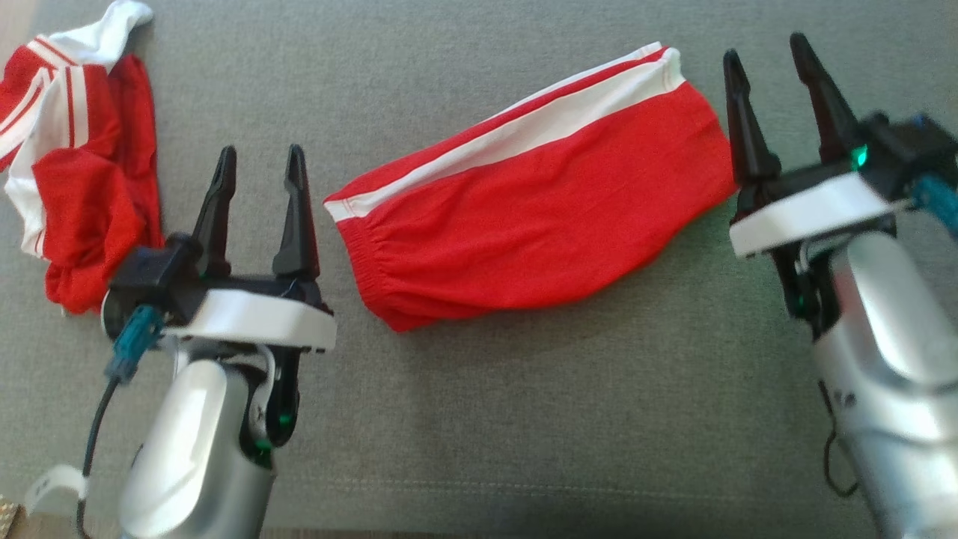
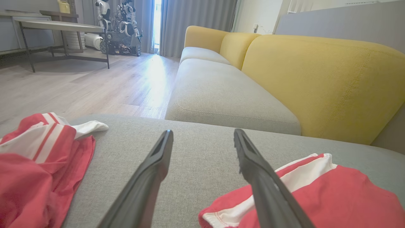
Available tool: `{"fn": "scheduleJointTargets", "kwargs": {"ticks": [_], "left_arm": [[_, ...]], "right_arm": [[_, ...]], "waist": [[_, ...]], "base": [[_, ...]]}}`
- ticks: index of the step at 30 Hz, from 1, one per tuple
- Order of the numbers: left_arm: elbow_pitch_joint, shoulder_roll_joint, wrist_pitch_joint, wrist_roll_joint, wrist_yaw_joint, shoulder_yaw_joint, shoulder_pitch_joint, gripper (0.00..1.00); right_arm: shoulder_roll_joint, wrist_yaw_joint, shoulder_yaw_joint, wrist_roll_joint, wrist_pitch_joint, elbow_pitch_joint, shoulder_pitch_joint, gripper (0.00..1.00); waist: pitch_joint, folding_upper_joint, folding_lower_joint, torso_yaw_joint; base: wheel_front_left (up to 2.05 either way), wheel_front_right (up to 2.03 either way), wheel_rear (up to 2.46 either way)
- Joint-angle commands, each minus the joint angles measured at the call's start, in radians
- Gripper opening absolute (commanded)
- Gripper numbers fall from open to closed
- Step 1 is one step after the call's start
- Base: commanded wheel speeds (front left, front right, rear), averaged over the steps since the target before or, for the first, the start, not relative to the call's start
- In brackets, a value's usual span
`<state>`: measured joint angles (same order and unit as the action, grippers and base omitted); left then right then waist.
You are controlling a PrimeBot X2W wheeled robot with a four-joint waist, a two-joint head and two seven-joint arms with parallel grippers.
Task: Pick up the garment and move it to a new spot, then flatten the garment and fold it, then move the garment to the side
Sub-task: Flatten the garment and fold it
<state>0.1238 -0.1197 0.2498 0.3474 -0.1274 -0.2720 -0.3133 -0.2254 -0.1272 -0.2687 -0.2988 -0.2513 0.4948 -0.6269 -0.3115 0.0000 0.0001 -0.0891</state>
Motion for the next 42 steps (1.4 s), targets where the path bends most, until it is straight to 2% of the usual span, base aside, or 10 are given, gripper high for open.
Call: {"fn": "scheduleJointTargets", "kwargs": {"ticks": [1,10,19,35,42], "left_arm": [[-0.045,-0.025,0.012,-0.021,-0.006,0.047,0.009,1.0],[-0.055,-0.035,0.012,-0.074,-0.007,0.064,0.099,1.0],[-0.016,-0.033,0.012,-0.077,0.005,0.069,0.14,1.0],[-0.004,-0.037,0.012,-0.081,0.007,0.068,0.133,1.0],[-0.016,-0.038,0.012,-0.084,0.007,0.069,0.11,1.0]], "right_arm": [[0.019,-0.003,0.008,0.02,-0.01,-0.072,0.04,1.0],[0.067,-0.003,0.099,0.085,0.061,-0.284,0.273,1.0],[0.111,-0.003,0.136,0.103,0.129,-0.392,0.404,1.0],[0.12,-0.003,0.151,0.104,0.16,-0.427,0.427,1.0],[0.092,-0.003,0.168,0.106,0.183,-0.392,0.386,1.0]], "waist": [[0.012,0.0,-0.0001,0.009],[0.051,0.0,-0.0001,0.029],[0.077,0.0,-0.0001,0.038],[0.079,0.0,-0.0001,0.03],[0.046,0.0,-0.0001,0.019]], "base": [[0.0,0.0,0.0],[0.0,0.0,0.0],[0.0,0.0,0.0],[0.0,0.0,0.0],[0.0,0.0,0.0]]}}
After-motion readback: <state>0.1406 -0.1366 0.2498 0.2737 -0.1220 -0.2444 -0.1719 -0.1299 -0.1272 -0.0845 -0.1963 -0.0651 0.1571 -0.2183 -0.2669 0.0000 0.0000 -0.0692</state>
